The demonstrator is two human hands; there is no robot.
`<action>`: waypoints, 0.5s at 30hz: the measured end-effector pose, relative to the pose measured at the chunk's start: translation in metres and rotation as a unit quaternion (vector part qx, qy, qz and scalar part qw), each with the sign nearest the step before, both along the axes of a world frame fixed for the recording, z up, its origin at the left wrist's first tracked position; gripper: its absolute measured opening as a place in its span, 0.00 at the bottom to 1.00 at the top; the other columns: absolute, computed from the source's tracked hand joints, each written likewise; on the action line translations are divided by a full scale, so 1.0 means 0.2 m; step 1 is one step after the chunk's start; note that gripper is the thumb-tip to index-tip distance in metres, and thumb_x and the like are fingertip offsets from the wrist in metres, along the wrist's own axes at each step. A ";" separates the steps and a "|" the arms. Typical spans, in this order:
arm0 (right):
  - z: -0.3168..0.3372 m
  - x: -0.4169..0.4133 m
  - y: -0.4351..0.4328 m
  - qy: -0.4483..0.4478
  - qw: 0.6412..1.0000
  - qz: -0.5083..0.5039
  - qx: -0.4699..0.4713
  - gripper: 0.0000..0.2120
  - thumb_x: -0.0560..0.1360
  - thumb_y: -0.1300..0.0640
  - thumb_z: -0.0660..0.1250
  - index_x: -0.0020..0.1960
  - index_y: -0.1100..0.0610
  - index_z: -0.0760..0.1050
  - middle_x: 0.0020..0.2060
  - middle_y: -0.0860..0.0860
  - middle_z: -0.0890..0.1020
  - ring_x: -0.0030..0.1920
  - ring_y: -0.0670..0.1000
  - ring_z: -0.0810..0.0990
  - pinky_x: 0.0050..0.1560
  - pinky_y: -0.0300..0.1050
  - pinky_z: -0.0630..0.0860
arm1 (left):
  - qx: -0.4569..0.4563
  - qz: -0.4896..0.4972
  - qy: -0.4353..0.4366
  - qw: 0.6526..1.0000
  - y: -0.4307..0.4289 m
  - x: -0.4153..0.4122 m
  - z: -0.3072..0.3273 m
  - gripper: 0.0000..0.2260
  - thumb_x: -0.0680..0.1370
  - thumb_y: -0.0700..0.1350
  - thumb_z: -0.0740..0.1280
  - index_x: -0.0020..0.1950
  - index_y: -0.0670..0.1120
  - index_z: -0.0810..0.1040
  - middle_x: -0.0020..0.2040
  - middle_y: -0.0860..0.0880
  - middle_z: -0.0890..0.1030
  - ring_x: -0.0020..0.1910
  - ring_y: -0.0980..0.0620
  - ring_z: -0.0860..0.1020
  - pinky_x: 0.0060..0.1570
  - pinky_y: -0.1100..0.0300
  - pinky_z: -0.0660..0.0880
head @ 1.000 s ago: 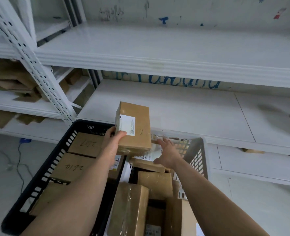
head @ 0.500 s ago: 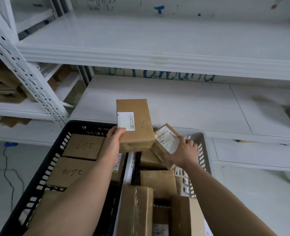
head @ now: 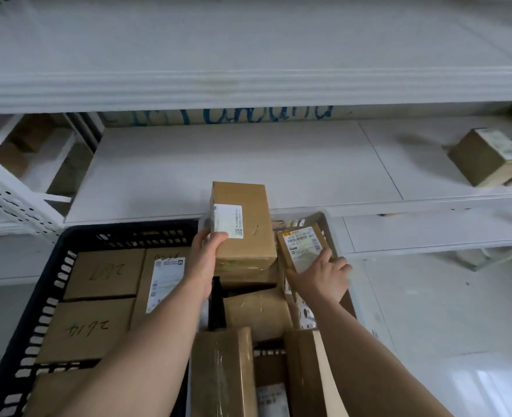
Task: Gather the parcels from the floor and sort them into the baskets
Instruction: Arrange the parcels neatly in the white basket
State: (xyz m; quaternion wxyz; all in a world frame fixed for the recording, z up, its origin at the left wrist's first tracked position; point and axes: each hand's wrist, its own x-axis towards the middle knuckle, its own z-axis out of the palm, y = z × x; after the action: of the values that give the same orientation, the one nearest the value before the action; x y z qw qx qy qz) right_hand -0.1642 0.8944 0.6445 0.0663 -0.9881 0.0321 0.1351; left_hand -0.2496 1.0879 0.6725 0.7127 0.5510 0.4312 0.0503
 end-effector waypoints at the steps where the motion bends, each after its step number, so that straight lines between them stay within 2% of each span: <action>1: -0.01 -0.01 0.00 0.004 1.000 -0.005 0.011 0.45 0.64 0.28 0.66 0.67 0.56 0.59 0.63 0.61 0.68 0.65 0.62 0.66 0.59 0.53 0.74 | 0.002 -0.002 0.002 1.000 0.00 0.00 -0.01 0.31 0.58 0.63 0.73 0.61 0.61 0.75 0.58 0.50 0.81 0.58 0.45 0.78 0.63 0.38 0.71; 5: -0.05 -0.01 0.03 0.007 0.999 -0.026 0.032 0.43 0.66 0.31 0.68 0.67 0.58 0.59 0.65 0.63 0.66 0.67 0.64 0.64 0.62 0.52 0.72 | 0.013 -0.005 0.006 1.000 0.01 0.01 -0.06 0.24 0.58 0.64 0.72 0.53 0.69 0.74 0.59 0.51 0.80 0.60 0.47 0.77 0.62 0.40 0.71; 7: -0.10 -0.01 0.04 0.007 0.998 -0.045 0.043 0.44 0.65 0.32 0.70 0.68 0.59 0.59 0.65 0.63 0.66 0.68 0.64 0.62 0.64 0.54 0.72 | 0.023 -0.013 -0.005 1.000 0.00 0.03 -0.05 0.25 0.62 0.63 0.72 0.58 0.68 0.73 0.60 0.51 0.80 0.59 0.48 0.77 0.62 0.44 0.72; 10: -0.16 -0.01 0.07 0.007 0.995 -0.079 0.064 0.45 0.65 0.34 0.72 0.69 0.58 0.57 0.66 0.62 0.65 0.68 0.63 0.62 0.65 0.54 0.71 | 0.044 -0.026 -0.029 0.998 0.00 0.05 -0.08 0.27 0.69 0.58 0.71 0.67 0.61 0.70 0.61 0.52 0.78 0.60 0.50 0.75 0.59 0.50 0.69; 13: -0.20 -0.01 0.07 0.009 0.994 -0.091 0.068 0.43 0.65 0.35 0.72 0.68 0.58 0.59 0.65 0.61 0.66 0.67 0.61 0.64 0.64 0.52 0.69 | 0.054 -0.024 -0.032 0.998 0.03 0.05 -0.10 0.30 0.62 0.61 0.71 0.64 0.64 0.73 0.59 0.53 0.80 0.61 0.48 0.75 0.65 0.45 0.68; 15: -0.24 -0.01 0.07 0.010 0.994 -0.093 0.064 0.41 0.64 0.35 0.72 0.65 0.57 0.62 0.63 0.60 0.68 0.65 0.60 0.65 0.65 0.51 0.67 | 0.058 -0.016 -0.046 0.997 0.05 0.05 -0.11 0.28 0.63 0.57 0.71 0.63 0.62 0.73 0.58 0.52 0.81 0.61 0.47 0.76 0.67 0.43 0.68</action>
State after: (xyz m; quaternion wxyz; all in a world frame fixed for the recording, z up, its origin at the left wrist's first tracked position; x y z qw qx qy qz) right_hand -0.1653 0.9084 0.5964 0.1409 -0.9732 0.1156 0.1400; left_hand -0.2394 1.0983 0.6505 0.6994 0.5951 0.3855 0.0895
